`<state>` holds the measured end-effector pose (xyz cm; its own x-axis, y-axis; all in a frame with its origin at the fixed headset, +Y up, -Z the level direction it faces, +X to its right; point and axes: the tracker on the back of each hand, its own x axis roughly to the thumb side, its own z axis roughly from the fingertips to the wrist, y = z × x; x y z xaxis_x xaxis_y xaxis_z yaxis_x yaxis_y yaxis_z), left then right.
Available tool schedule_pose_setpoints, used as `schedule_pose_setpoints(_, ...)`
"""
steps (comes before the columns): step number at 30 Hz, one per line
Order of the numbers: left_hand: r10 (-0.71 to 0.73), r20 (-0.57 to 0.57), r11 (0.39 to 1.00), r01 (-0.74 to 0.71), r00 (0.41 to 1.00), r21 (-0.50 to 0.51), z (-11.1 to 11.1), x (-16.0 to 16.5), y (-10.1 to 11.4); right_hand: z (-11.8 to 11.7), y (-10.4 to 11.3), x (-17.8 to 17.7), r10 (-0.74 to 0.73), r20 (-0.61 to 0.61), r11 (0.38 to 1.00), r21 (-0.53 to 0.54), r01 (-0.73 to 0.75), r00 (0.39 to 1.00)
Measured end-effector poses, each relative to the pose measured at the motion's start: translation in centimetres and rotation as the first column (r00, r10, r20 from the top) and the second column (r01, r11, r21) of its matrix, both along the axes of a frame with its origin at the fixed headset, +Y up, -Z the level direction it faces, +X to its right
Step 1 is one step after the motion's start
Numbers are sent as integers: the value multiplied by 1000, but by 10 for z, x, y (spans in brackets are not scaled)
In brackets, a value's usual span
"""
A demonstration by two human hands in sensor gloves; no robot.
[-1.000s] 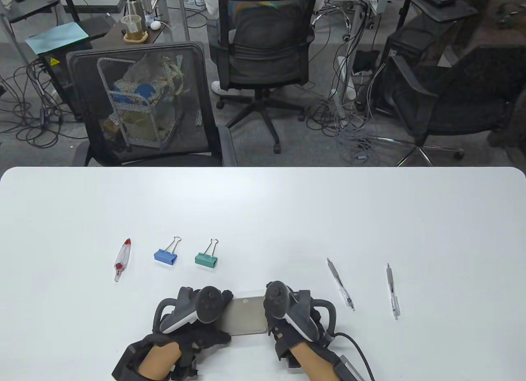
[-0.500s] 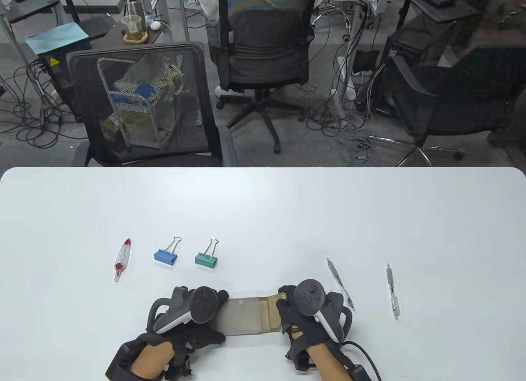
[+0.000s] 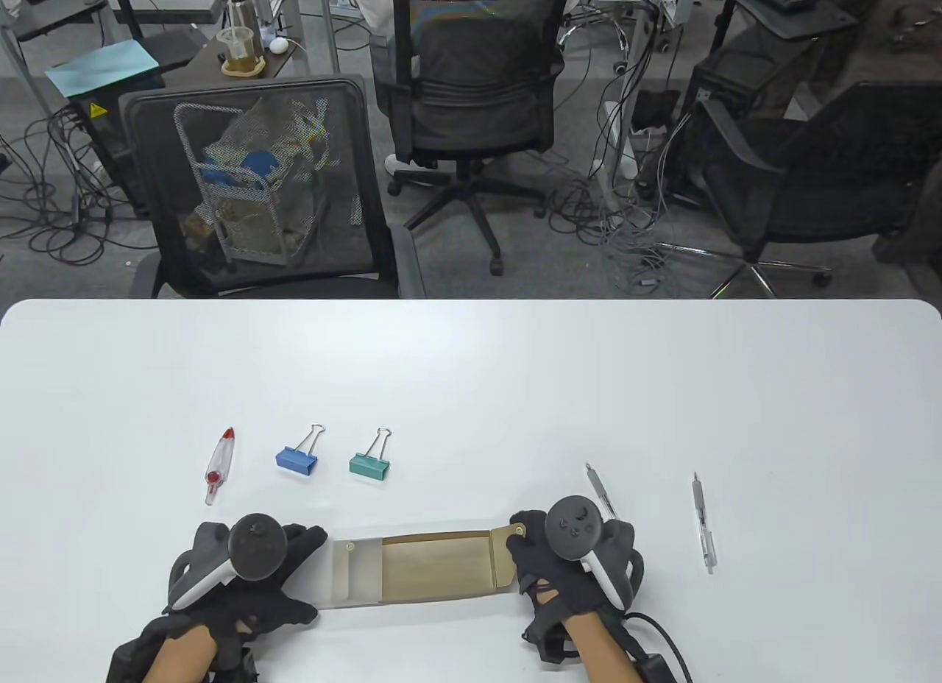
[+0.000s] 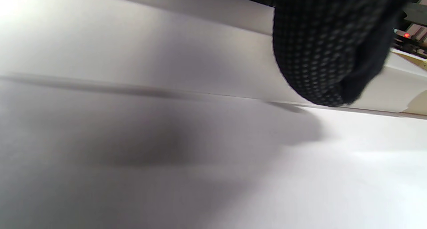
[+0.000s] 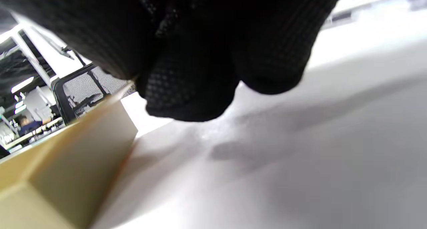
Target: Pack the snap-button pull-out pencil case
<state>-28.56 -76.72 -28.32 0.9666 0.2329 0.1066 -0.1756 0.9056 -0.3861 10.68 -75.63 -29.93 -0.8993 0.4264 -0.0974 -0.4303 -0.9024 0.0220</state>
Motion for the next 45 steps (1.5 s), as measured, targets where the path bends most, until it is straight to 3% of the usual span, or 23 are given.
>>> schedule_pose_setpoints(8,0,0,1000,0,1000,14,4,0,-2,7,3,4,27,-29,996,81,-25,999)
schedule_pose_setpoints(12,-9,4,1000,9,1000,21,5,1,-2,14,14,1,91,-33,976,204,-82,995)
schedule_pose_setpoints(18,-13,2,1000,13,1000,23,6,1,-2,32,36,-2,329,44,829,465,-311,943)
schedule_pose_setpoints(33,11,15,1000,-11,1000,16,7,0,4,30,30,-2,325,-15,869,398,-292,946)
schedule_pose_setpoints(36,76,-43,996,-74,996,59,0,-3,23,30,29,-2,320,-10,866,409,-288,947)
schedule_pose_setpoints(40,48,-267,992,-15,962,125,-29,-2,50,29,27,-2,311,-15,870,408,-278,950)
schedule_pose_setpoints(45,-12,-468,999,32,884,35,-82,4,59,30,27,-3,306,-24,871,411,-270,952)
